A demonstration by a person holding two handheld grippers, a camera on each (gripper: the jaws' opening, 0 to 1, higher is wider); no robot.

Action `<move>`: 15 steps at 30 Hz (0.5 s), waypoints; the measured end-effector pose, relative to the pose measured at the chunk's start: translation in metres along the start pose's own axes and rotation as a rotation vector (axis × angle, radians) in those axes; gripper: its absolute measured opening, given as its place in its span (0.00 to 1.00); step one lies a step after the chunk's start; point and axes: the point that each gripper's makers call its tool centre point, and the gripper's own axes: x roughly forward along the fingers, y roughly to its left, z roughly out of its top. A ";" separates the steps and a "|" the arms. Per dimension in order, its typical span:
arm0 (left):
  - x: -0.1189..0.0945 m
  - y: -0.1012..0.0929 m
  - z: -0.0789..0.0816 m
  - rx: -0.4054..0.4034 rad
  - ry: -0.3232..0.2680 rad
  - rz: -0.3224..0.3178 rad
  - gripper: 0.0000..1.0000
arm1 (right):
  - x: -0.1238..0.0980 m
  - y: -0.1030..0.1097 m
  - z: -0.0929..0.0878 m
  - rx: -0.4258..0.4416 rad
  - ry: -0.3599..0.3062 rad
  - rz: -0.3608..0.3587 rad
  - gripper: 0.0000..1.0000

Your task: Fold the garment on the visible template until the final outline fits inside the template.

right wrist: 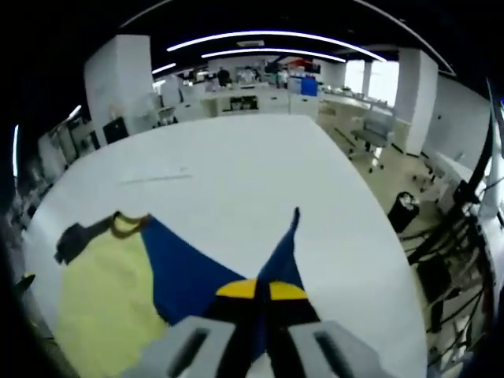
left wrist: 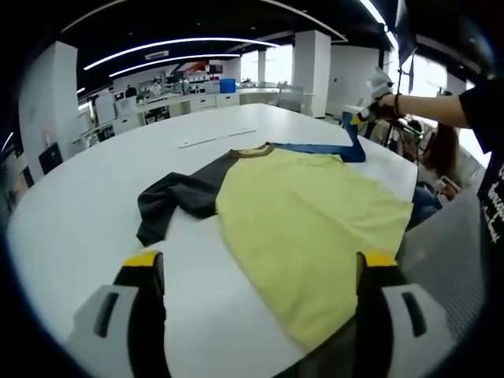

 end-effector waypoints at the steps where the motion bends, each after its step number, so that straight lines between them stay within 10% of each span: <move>1: 0.000 0.000 0.000 -0.002 -0.001 0.000 0.99 | 0.003 0.004 0.004 -0.006 -0.002 0.008 0.00; 15: -0.002 0.003 0.001 0.002 -0.008 0.015 0.99 | 0.015 0.069 0.024 -0.054 -0.004 0.101 0.00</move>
